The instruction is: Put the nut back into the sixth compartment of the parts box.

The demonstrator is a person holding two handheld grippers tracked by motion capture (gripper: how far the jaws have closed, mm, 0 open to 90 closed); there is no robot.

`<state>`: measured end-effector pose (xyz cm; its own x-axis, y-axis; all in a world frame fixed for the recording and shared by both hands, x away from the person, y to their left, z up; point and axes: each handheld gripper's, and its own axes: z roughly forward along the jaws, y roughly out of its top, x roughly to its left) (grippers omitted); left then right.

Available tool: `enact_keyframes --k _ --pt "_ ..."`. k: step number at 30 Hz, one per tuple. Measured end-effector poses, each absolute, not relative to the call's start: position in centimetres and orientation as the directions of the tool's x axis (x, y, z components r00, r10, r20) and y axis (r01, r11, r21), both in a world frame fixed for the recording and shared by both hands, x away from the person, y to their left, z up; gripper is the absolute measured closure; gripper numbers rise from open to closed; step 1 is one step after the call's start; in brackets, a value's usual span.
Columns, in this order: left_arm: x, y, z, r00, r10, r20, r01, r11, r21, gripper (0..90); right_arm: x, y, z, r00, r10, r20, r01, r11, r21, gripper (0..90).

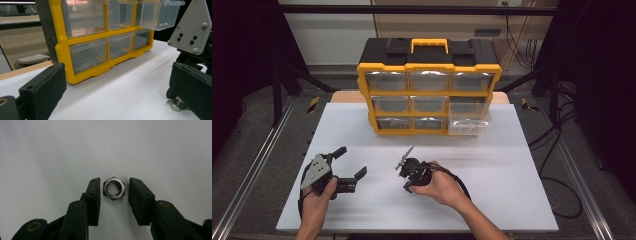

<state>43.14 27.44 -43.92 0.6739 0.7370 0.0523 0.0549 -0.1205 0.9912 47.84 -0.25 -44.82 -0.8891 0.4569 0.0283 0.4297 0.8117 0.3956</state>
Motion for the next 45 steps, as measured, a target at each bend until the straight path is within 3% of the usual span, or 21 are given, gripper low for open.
enact_keyframes --k 14,28,45 --pt "43.1 27.5 -43.9 0.674 0.737 0.052 0.055 -0.120 0.991 1.0 47.9 0.0 -45.0 -0.897 0.441 0.017 0.412 0.824 0.389 69.1" --pt "43.1 27.5 -43.9 0.674 0.737 0.053 0.054 -0.120 0.991 1.0 47.7 0.1 -44.9 -0.890 0.456 0.005 0.423 0.822 0.381 70.2" --pt "43.2 27.4 -43.9 0.674 0.737 0.055 0.055 -0.124 0.991 1.0 48.0 -4.7 -43.2 -0.846 0.533 -0.014 0.466 0.752 0.466 70.2"
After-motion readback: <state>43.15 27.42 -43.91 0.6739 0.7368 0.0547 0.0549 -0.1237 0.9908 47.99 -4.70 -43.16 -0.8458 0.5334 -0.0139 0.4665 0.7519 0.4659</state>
